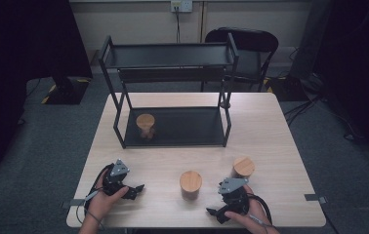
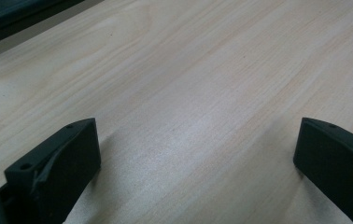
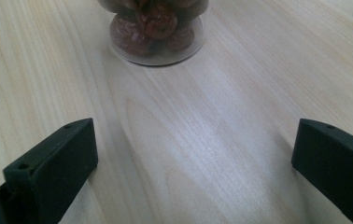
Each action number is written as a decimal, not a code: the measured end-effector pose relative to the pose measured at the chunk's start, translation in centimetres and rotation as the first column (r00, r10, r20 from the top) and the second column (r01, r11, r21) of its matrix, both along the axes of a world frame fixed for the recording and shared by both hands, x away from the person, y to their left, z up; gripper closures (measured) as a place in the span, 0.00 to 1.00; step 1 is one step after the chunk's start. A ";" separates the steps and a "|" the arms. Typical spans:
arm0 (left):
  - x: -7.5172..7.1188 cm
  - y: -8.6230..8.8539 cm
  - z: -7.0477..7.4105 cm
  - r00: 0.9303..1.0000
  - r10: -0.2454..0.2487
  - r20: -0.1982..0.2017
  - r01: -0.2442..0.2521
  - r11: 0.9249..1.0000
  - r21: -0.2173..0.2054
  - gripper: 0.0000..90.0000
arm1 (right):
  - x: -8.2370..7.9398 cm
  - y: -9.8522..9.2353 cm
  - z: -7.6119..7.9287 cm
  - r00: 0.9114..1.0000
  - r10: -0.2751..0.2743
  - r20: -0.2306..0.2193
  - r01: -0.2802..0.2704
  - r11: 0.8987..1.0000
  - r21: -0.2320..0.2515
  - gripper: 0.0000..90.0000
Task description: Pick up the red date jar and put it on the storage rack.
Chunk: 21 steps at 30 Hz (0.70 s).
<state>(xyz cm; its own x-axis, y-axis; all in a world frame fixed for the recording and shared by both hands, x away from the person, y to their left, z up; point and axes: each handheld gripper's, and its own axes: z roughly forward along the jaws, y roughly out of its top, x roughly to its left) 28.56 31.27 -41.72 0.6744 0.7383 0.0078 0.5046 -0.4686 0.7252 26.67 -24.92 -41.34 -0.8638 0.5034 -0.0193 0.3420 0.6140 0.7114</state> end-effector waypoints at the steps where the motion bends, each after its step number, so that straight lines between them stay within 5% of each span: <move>1: 0.0 0.0 0.0 1.000 0.000 0.000 0.000 1.000 0.000 0.00 | 0.1 0.1 0.0 1.000 -0.001 0.000 0.001 1.000 -0.001 0.00; 7: 0.0 0.0 0.0 1.000 -0.002 0.000 0.002 1.000 0.000 0.00 | 0.0 0.6 0.3 1.000 -0.003 0.022 0.003 1.000 -0.013 0.01; 21: 0.0 0.0 0.0 1.000 -0.002 0.000 0.002 1.000 0.000 0.00 | 0.9 0.5 0.6 1.000 0.005 0.025 -0.007 0.997 0.079 0.01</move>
<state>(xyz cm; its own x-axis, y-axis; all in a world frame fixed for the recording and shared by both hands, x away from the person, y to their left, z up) 28.59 31.32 -41.72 0.6762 0.7366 0.0078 0.5034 -0.4697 0.7252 27.52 -24.41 -40.73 -0.8666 0.4990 -0.0009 0.3200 0.5573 0.7662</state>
